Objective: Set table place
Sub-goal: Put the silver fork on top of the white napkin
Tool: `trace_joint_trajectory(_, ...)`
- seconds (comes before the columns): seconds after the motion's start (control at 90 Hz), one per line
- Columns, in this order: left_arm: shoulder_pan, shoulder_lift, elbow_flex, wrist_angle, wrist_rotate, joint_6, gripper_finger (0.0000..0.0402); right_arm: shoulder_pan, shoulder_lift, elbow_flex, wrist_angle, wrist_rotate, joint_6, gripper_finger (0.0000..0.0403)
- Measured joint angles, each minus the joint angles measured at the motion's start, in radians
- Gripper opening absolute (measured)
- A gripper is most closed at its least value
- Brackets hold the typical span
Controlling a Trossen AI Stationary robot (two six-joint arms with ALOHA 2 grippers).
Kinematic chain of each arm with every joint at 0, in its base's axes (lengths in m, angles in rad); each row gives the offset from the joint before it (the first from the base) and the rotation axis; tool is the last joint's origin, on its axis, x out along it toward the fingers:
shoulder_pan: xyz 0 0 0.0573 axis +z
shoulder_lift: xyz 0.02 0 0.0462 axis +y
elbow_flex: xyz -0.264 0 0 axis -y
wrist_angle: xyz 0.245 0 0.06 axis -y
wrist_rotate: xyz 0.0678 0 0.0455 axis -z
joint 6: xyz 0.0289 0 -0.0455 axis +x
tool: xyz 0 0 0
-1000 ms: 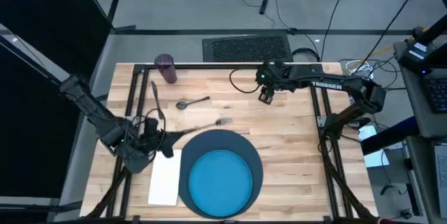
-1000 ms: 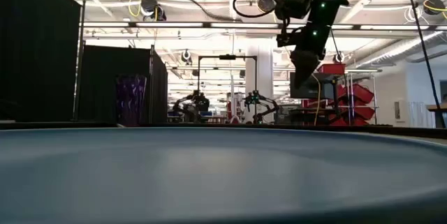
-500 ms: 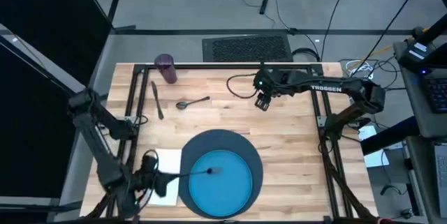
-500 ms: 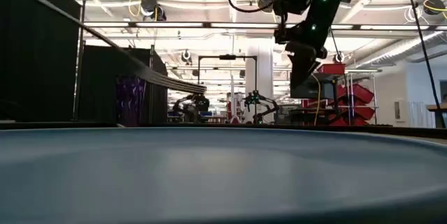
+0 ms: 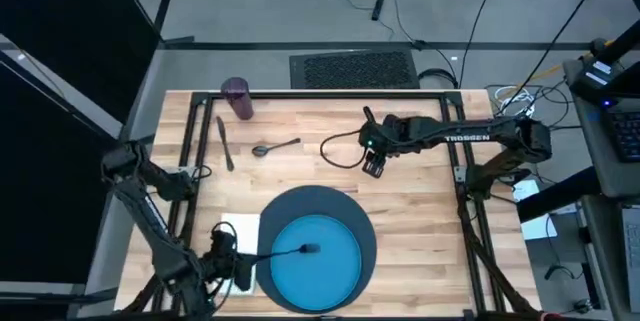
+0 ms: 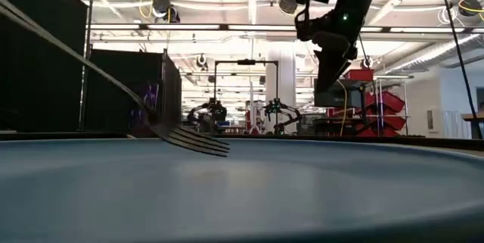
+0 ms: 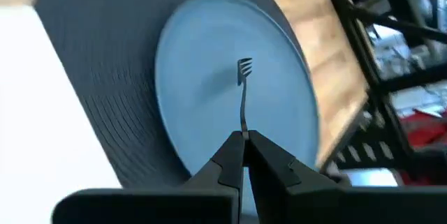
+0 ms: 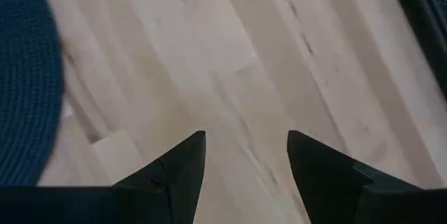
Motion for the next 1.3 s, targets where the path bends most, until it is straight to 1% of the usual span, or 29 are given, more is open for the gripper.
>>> trace_joint_trajectory(0.278,0.073,0.001,0.0,0.094,0.055,0.033,0.0,0.033,0.0,0.0,-0.053,0.001,0.023,0.0187)
trace_joint_trajectory(0.422,0.095,0.001,0.0,0.128,0.109,0.137,0.0,0.037,0.0,0.0,-0.055,0.001,0.021,0.0187)
trace_joint_trajectory(0.533,0.108,0.001,0.0,0.15,0.13,0.218,0.0,0.037,0.0,0.0,-0.058,0.001,0.017,0.0187)
trace_joint_trajectory(0.633,0.122,0.001,0.0,0.169,0.144,0.242,0.0,0.037,0.0,0.0,-0.059,0.001,0.015,0.0187)
trace_joint_trajectory(0.689,0.129,0.001,0.0,0.178,0.175,0.242,0.0,0.037,0.0,0.0,-0.059,0.001,0.015,0.0187)
trace_joint_trajectory(0.733,0.135,0.001,0.0,0.177,0.219,0.244,0.0002,0.037,0.0,0.0,-0.059,0.001,0.015,0.0187)
trace_joint_trajectory(0.778,0.138,0.001,0.0,0.175,0.267,0.251,0.0007,0.037,0.0,0.0,-0.059,0.001,0.015,0.0187)
trace_joint_trajectory(0.844,0.144,0.001,0.0,0.176,0.316,0.303,0.0018,0.037,0.0,0.0,-0.059,0.001,0.015,0.0187)
trace_joint_trajectory(0.978,0.15,0.001,0.0,0.179,0.321,0.364,0.005,0.037,0.0,0.0,-0.059,0.001,0.015,0.0187)
trace_joint_trajectory(1.1,0.158,0.001,0.0,0.179,0.32,0.361,0.0081,0.037,0.0,0.0,-0.059,0.001,0.015,0.0187)
trace_joint_trajectory(1.144,0.162,0.001,0.0,0.178,0.335,0.342,0.0089,0.037,0.0,0.0,-0.059,0.001,0.015,0.0187)
trace_joint_trajectory(1.233,0.169,0.0,0.0,0.174,0.363,0.344,0.0097,0.037,0.0,0.0,-0.059,0.001,0.015,0.0187)
trace_joint_trajectory(1.3,0.174,0.0,-0.001,0.176,0.367,0.38,0.0097,0.037,0.0,0.0,-0.059,0.001,0.015,0.0187)
